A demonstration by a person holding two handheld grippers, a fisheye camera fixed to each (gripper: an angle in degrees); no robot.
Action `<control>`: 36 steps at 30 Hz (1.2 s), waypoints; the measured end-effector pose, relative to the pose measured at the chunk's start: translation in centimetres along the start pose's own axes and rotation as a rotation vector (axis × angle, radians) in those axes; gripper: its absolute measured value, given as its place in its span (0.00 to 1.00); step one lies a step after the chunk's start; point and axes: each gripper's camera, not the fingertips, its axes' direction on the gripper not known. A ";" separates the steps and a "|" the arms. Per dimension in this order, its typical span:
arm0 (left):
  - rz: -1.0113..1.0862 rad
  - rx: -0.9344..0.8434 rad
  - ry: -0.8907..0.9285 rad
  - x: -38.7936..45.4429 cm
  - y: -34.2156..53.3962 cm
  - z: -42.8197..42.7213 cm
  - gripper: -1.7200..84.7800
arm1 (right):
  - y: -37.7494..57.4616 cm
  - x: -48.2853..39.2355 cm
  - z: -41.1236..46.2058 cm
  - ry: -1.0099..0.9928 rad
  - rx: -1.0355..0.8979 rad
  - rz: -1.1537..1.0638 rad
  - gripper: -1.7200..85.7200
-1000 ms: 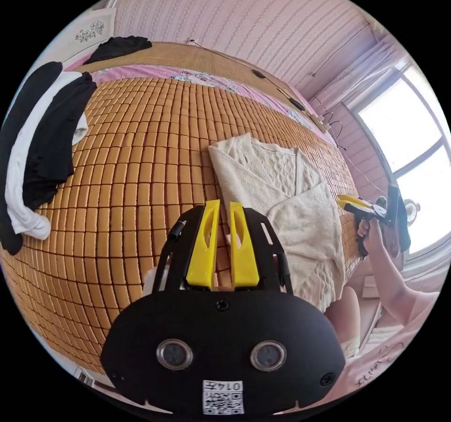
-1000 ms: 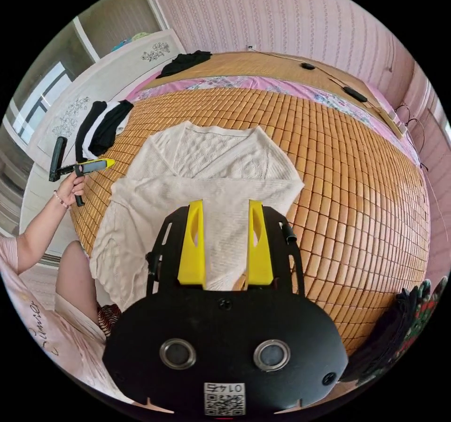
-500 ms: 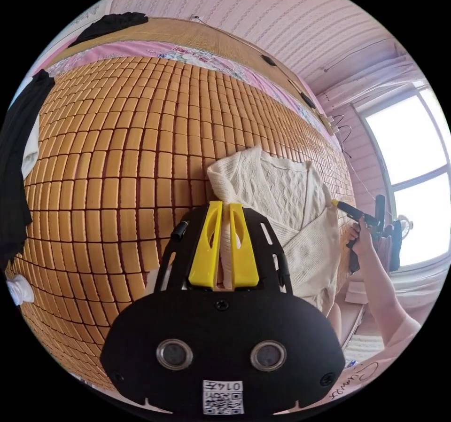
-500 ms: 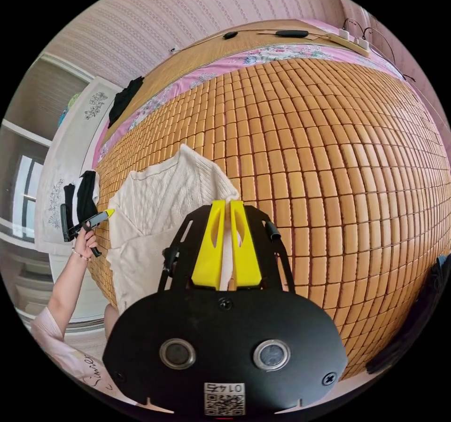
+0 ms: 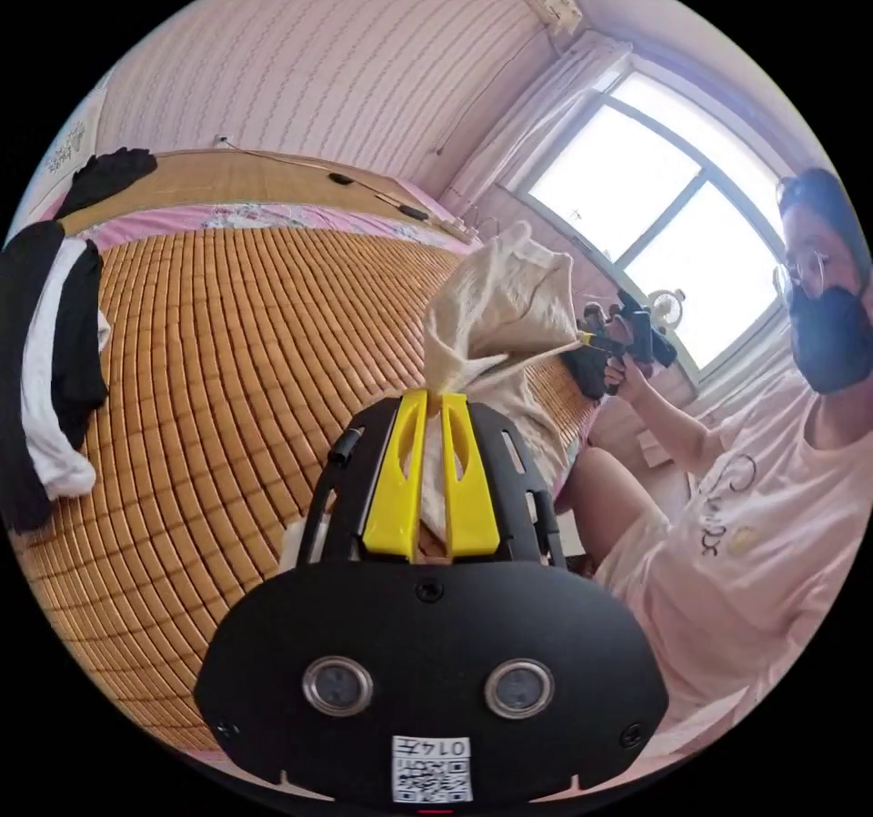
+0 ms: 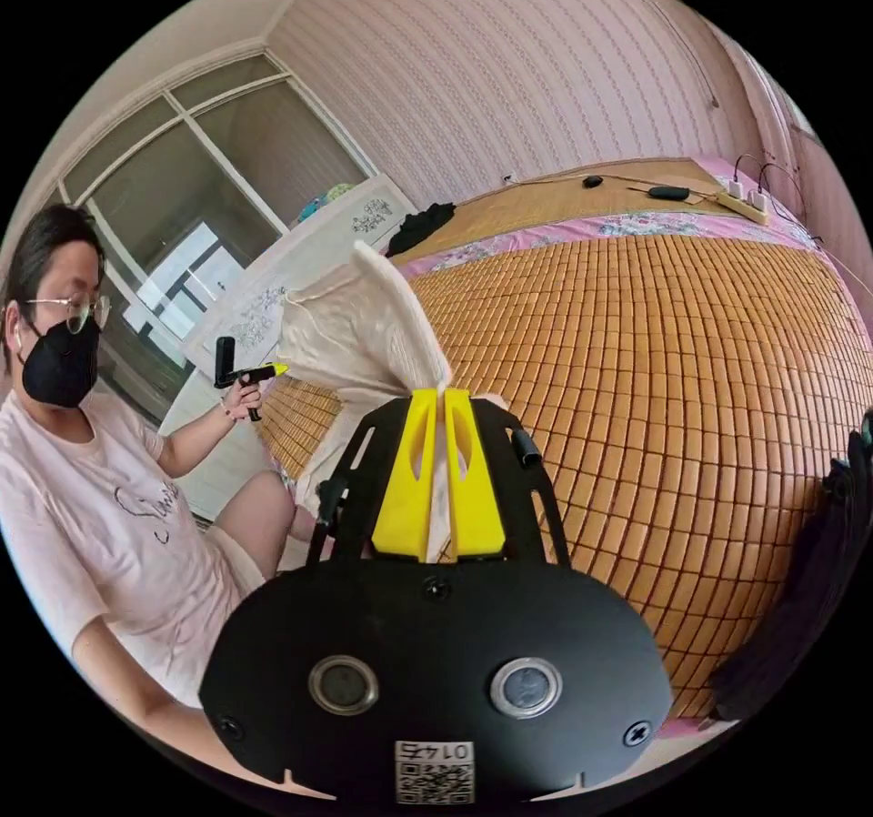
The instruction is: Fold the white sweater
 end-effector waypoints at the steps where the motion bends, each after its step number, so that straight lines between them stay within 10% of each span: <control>1: -0.059 -0.040 -0.025 -0.1 3.0 0.7 0.03 | 1.2 0.3 0.5 0.010 -0.040 0.031 0.03; 8: -0.274 -0.055 -0.117 0.7 10.2 2.8 0.01 | 6.9 0.0 5.4 0.214 -0.221 0.235 0.02; 21: 0.199 -0.302 -0.244 14.5 8.7 26.7 0.01 | -4.5 -16.9 31.3 0.566 -0.659 -0.536 0.01; 36: 0.238 -0.301 -0.173 12.5 10.5 32.6 0.01 | -9.0 -14.4 32.0 0.434 -0.717 -0.432 0.01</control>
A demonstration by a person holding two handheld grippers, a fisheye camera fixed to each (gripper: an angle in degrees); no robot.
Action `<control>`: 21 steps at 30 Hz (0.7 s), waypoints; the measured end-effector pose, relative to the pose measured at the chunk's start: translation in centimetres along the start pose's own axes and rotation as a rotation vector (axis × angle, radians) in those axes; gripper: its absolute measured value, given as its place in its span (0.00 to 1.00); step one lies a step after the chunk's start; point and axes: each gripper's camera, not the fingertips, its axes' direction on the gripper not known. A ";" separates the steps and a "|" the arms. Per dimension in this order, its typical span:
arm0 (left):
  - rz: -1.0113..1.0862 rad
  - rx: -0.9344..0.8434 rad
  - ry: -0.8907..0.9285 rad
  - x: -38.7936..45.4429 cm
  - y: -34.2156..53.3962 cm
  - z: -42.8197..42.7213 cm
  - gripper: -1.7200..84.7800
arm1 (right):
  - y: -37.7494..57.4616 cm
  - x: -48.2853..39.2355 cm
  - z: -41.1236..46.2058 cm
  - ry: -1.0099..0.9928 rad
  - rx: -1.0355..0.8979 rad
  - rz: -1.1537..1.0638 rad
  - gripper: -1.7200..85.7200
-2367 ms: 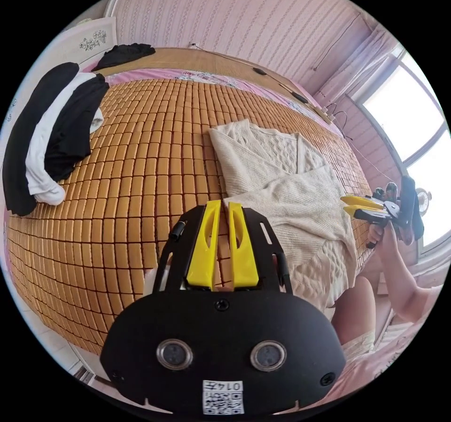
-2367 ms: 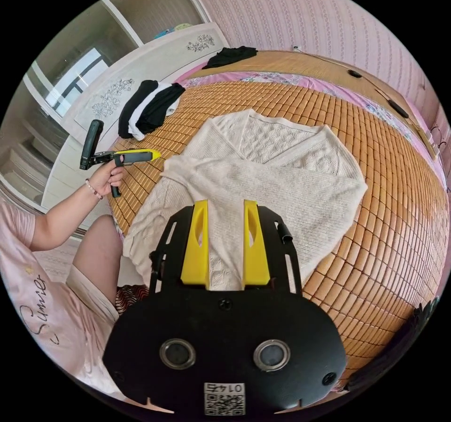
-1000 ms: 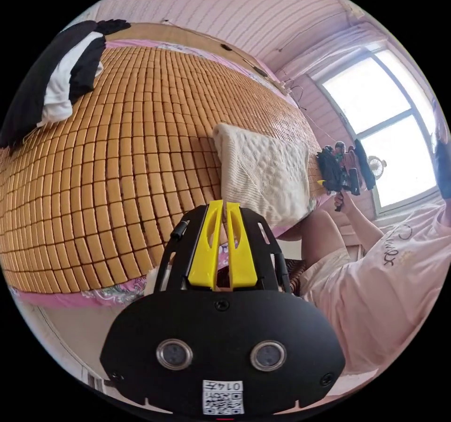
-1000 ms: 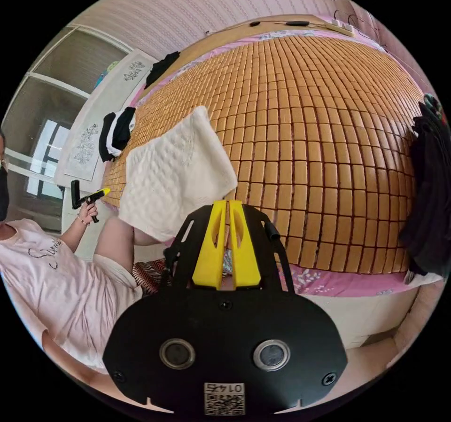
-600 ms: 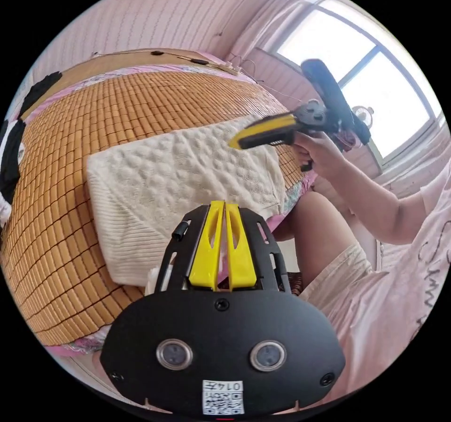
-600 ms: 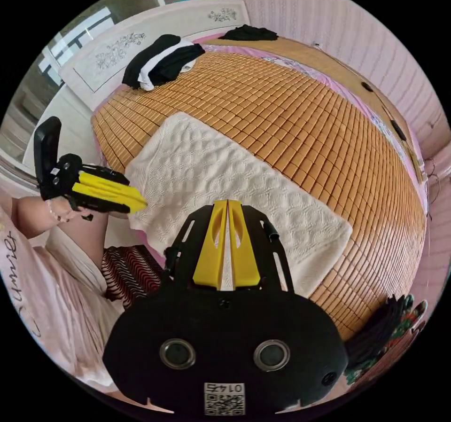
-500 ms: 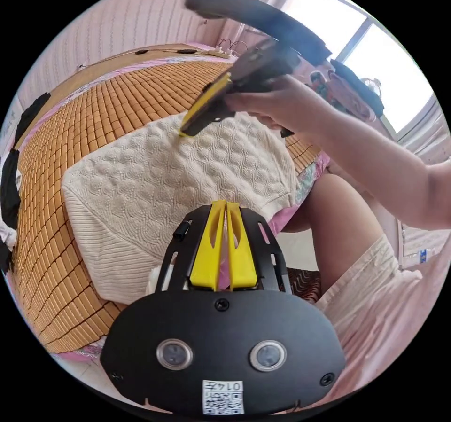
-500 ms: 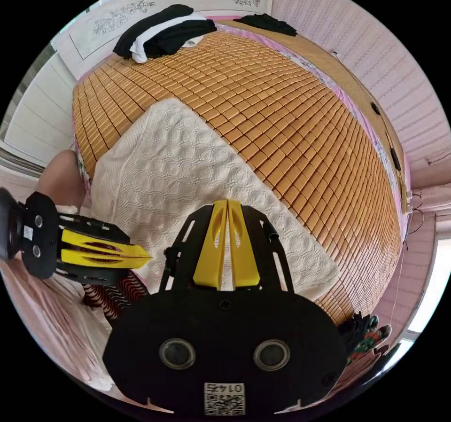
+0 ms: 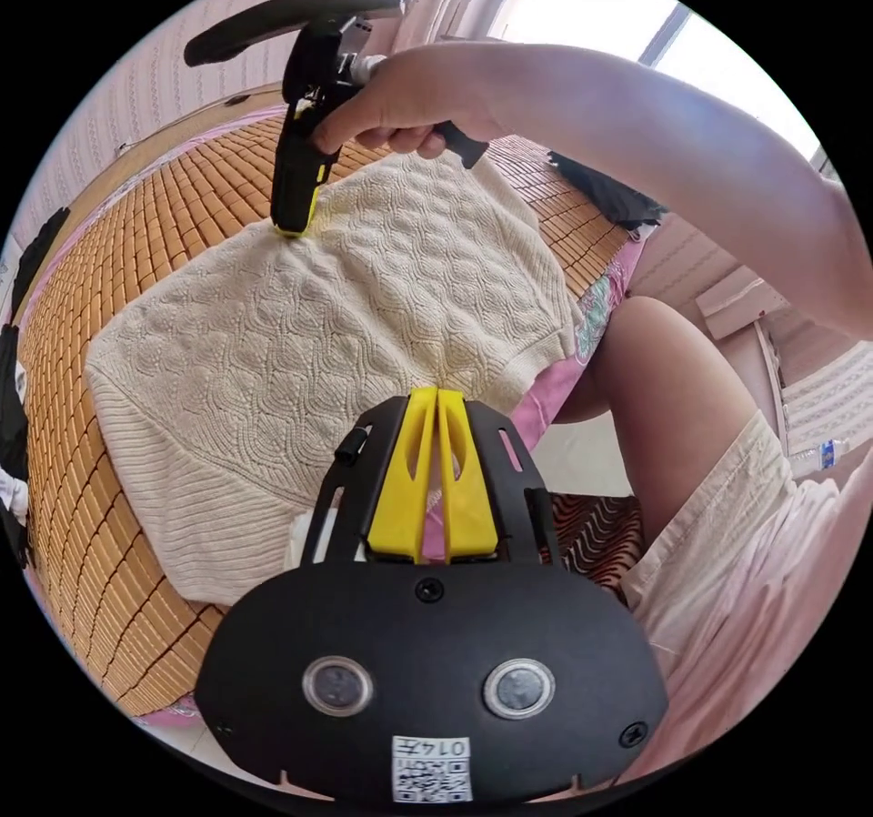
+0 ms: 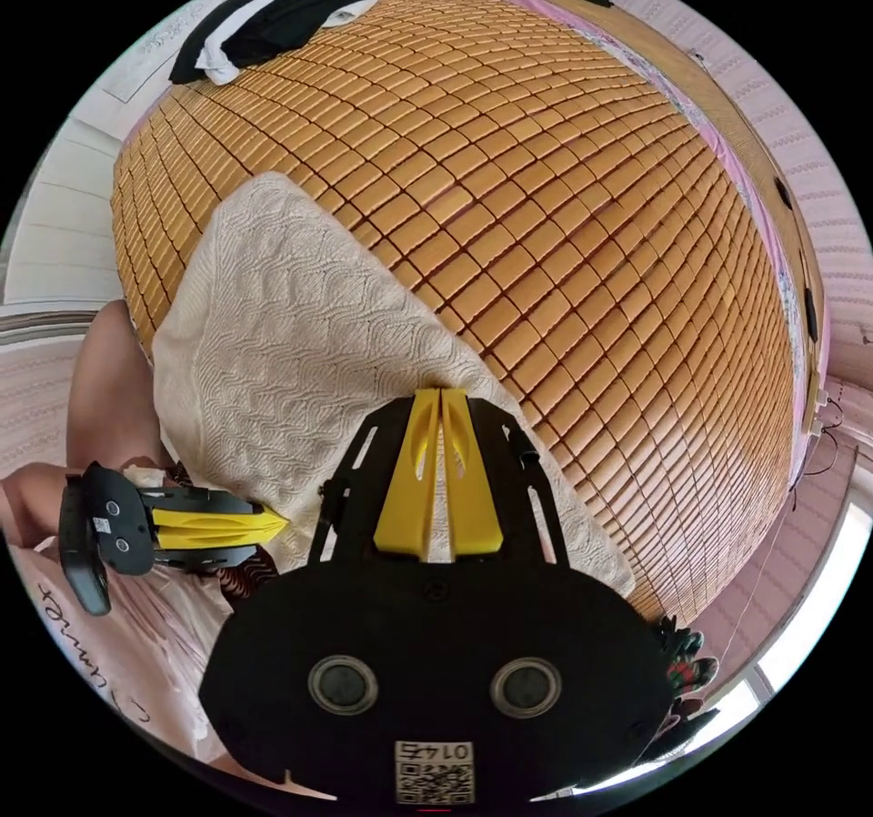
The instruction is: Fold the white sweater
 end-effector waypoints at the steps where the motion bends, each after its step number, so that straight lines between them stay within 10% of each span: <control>1: -0.012 -0.008 0.021 -0.4 -0.3 0.2 0.01 | 0.9 0.5 -0.6 -0.029 0.040 0.033 0.02; 6: -0.003 0.072 0.012 -2.2 -2.0 -1.9 0.02 | 18.4 3.7 -5.2 -0.189 0.456 0.490 0.03; 21: 0.077 -0.025 0.110 -2.2 -28.3 8.0 0.15 | 31.3 1.4 2.3 -0.308 0.254 0.810 0.14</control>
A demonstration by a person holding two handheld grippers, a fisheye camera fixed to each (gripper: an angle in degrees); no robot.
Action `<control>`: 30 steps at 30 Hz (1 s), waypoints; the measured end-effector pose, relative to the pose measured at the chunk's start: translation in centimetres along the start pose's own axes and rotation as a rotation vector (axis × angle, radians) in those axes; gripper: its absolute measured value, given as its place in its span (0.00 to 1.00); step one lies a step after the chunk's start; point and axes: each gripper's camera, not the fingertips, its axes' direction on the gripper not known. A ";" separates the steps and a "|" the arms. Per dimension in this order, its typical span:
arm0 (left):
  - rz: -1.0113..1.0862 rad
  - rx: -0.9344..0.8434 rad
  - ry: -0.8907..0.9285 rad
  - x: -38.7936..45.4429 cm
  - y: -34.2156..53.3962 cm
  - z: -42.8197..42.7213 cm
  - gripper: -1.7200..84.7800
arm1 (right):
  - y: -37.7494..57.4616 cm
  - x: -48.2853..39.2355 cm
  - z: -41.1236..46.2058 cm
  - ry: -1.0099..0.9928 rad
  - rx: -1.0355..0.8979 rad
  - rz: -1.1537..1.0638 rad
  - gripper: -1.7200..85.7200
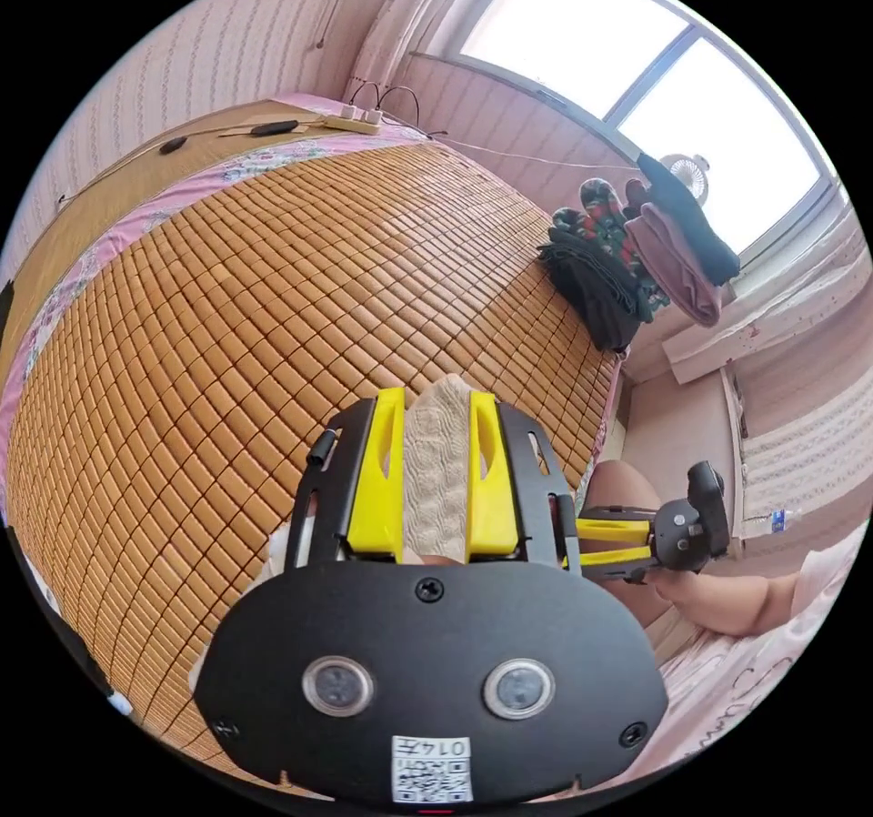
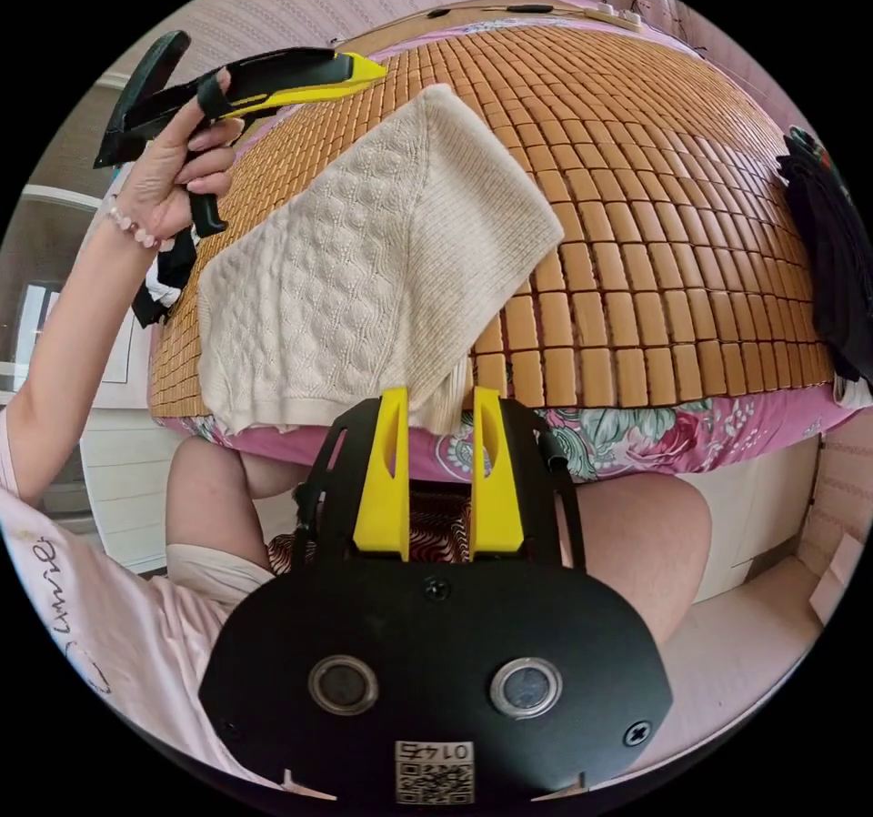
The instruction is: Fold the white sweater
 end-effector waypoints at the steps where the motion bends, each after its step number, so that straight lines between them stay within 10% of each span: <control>1: -0.005 -0.077 0.001 0.0 -1.3 2.1 0.15 | 0.2 0.1 -0.1 -0.002 -0.002 -0.001 0.14; 14: 0.055 -0.166 -0.072 -0.9 -4.8 6.9 0.10 | 5.5 0.5 -2.8 -0.061 0.029 -0.031 0.04; 30: 0.044 0.275 0.203 -3.5 -4.9 -5.1 0.09 | 15.5 4.9 -21.9 -0.096 0.512 -0.130 0.03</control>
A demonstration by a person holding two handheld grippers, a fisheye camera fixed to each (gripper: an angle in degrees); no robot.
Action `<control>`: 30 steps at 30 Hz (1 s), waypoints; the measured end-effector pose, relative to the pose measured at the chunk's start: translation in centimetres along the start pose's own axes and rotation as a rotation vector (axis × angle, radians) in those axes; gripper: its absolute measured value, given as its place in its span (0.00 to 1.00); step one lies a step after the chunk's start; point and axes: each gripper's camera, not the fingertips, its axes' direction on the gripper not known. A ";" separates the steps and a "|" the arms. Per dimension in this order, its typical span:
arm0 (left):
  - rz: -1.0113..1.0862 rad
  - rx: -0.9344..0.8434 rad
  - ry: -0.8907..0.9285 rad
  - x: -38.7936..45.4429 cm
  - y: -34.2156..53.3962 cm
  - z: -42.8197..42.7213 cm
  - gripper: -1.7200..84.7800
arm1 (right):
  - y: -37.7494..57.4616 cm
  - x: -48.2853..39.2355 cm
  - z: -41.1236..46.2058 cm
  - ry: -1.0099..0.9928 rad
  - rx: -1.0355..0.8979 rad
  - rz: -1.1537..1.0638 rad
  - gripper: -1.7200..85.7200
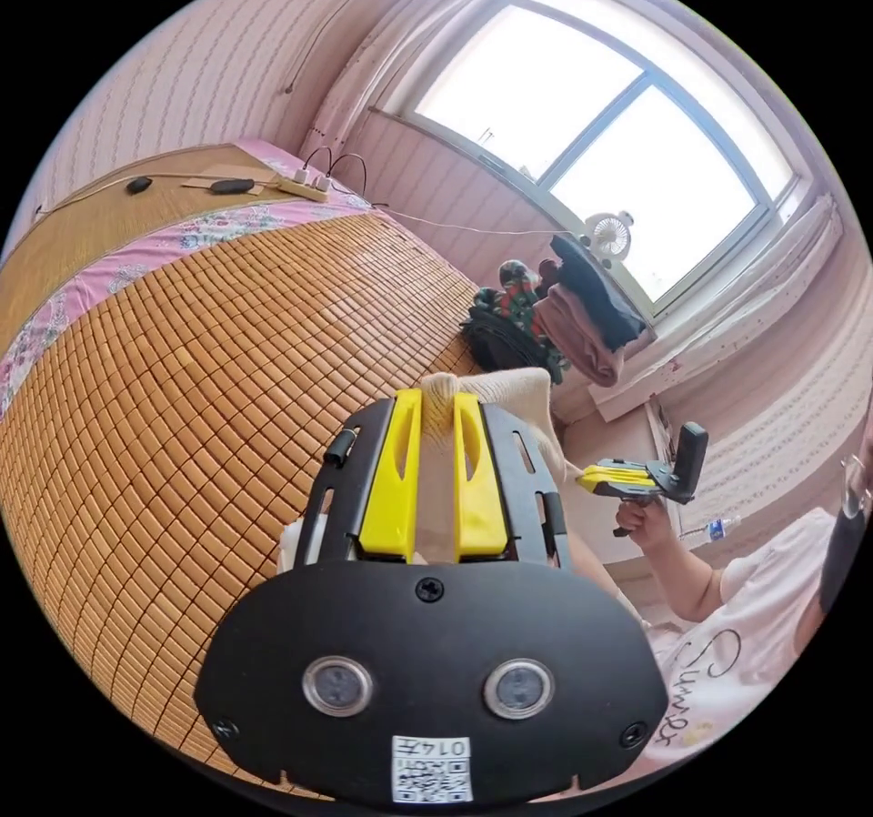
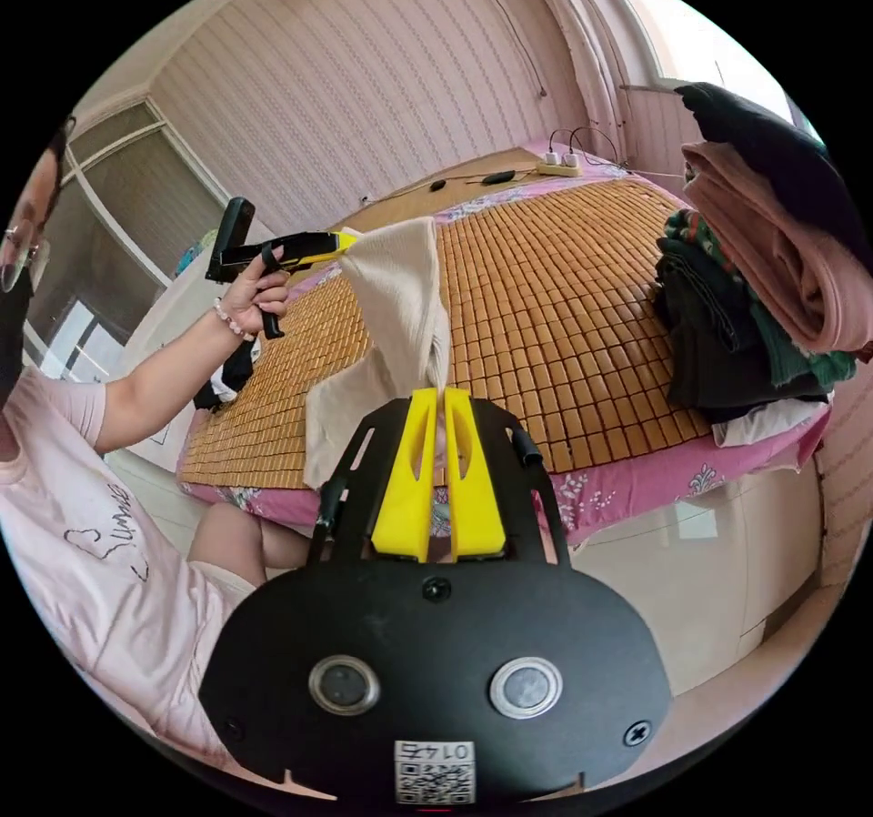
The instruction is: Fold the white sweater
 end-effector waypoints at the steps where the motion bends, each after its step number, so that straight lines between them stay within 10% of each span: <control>1: -0.018 0.020 -0.013 -0.8 1.9 -1.9 0.09 | 0.1 -0.9 -0.3 -0.022 -0.001 -0.042 0.03; 5: -0.186 0.000 -0.155 -4.8 10.2 -5.3 0.09 | 1.4 -7.9 4.1 -0.265 -0.290 -0.299 0.03; 10: -0.503 -0.061 -0.254 -8.8 19.8 -5.6 0.08 | 5.2 -12.4 12.0 -0.095 -0.673 -0.440 0.04; 19: -0.534 0.100 -0.226 -4.4 21.3 -1.0 0.17 | -2.8 -8.3 7.7 -0.020 -0.311 -0.389 0.18; 30: -0.594 0.032 -0.078 -6.1 23.8 4.1 0.15 | -3.9 -2.7 14.0 -0.445 -0.464 -0.101 0.16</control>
